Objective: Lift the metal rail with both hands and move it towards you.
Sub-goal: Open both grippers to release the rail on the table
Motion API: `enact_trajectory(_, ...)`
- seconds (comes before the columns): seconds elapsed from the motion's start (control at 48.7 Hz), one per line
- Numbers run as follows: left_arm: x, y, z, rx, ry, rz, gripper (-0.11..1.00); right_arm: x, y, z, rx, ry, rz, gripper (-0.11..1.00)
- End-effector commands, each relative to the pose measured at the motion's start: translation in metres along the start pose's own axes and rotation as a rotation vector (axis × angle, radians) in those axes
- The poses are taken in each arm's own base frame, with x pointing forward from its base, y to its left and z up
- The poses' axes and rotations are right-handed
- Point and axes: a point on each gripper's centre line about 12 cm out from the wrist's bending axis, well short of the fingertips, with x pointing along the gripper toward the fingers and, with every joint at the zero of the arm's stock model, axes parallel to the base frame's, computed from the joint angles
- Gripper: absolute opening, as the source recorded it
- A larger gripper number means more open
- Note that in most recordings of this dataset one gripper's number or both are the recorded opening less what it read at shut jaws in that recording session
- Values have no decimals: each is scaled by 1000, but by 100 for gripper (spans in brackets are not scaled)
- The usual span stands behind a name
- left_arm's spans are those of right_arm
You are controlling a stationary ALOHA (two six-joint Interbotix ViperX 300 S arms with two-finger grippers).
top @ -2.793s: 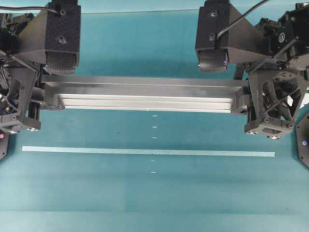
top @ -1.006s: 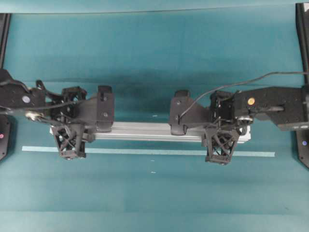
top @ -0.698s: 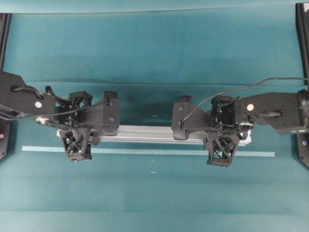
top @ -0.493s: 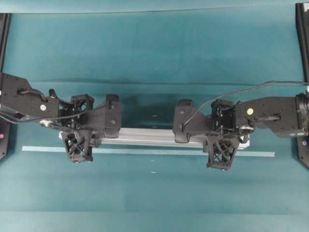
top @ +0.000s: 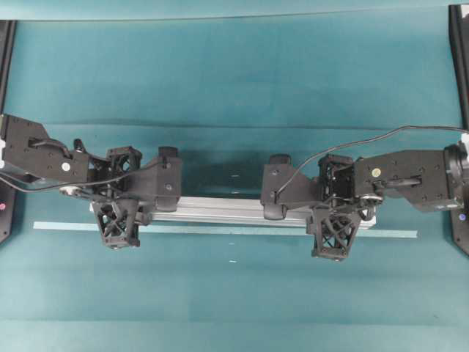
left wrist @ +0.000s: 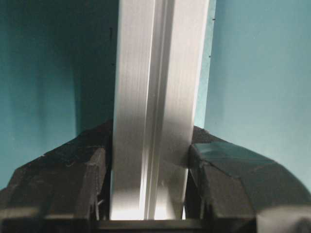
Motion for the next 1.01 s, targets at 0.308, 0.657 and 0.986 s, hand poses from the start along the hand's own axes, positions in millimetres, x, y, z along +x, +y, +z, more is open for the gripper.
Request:
enact_trajectory(0.308, 4, 2, 3, -66, -24, -2, 29, 4, 11, -1, -8, 2, 17, 37)
enact_trajectory(0.657, 4, -5, 3, -137, -31, -12, 29, 9, 5, 0, 5, -5, 10, 37)
enact_trajectory(0.986, 4, -8, 5, -133, -35, -16, 29, 10, -4, 1, 15, -18, -4, 37)
